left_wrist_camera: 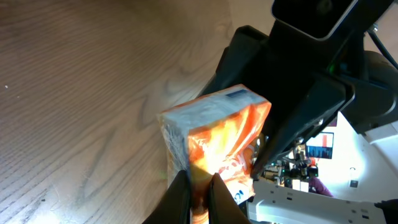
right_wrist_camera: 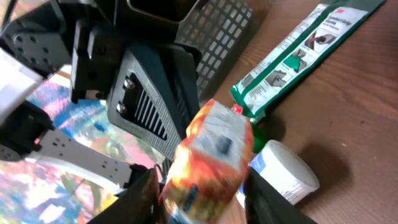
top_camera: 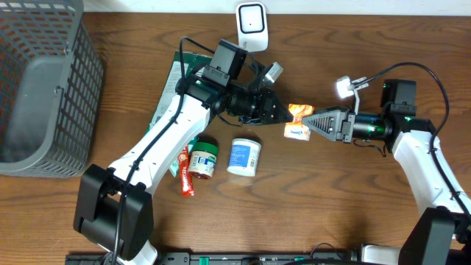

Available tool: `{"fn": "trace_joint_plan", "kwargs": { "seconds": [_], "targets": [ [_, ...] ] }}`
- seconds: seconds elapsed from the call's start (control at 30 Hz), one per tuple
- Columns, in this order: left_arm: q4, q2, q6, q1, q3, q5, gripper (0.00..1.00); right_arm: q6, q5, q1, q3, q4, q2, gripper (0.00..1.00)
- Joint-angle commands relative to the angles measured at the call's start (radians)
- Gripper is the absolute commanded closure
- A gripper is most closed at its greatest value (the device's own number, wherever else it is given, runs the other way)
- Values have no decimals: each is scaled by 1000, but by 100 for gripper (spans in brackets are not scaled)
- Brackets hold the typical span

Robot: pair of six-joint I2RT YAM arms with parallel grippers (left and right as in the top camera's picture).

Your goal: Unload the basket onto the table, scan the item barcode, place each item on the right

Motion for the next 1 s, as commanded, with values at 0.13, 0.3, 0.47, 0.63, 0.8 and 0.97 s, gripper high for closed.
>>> {"fn": "trace_joint_plan", "kwargs": {
  "seconds": [0.13,0.3,0.47,0.63,0.8,0.97],
  "targets": [
    [-4,-1,45,2,-2,-93,58,-10,25,27,-4,15,-15,85],
    [-32,-1,55,5,-2,-377,48,87,175,27,-4,15,-15,85],
    [-122,-1,55,5,-2,-674,48,293,608,71,-4,-8,-15,86],
    [-233,-1,55,5,-2,-875,48,426,1112,228,101,-188,-15,86],
    [-303,-1,53,6,-2,-999,48,454,1499,429,339,-454,-9,85],
    [-330,-1,54,11,-2,-1018,48,462,1503,460,311,-473,39,83]
  ]
}}
